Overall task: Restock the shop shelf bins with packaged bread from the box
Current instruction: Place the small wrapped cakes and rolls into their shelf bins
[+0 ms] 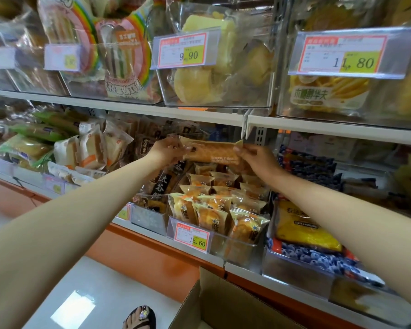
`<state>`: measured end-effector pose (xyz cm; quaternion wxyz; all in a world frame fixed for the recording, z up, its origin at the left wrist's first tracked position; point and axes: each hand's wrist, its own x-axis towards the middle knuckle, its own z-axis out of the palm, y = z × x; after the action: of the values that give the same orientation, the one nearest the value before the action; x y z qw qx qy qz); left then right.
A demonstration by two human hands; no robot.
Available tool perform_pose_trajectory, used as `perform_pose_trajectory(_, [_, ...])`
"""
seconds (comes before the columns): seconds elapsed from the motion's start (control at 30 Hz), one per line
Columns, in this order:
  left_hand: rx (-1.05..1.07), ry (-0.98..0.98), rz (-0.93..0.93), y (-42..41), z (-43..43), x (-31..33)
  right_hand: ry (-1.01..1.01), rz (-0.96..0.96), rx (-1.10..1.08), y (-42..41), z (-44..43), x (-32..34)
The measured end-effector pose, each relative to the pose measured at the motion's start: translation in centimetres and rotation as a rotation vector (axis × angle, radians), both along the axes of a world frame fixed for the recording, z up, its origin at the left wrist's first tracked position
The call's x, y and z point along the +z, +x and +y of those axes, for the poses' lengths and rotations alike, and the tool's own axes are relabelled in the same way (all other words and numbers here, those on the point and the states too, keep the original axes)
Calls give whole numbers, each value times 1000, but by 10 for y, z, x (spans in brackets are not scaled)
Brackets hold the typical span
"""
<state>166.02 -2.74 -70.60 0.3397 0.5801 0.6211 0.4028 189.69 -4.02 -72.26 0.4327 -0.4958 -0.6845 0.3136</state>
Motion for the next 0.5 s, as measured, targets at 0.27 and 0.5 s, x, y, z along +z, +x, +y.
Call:
perform_pose_trajectory(0.27, [-6, -10, -140, 19, 1, 4, -107, 130, -21, 4, 6, 2])
perform_pose_trajectory(0.5, [-127, -311, -861, 37, -4, 0, -193, 158, 62, 1, 2, 4])
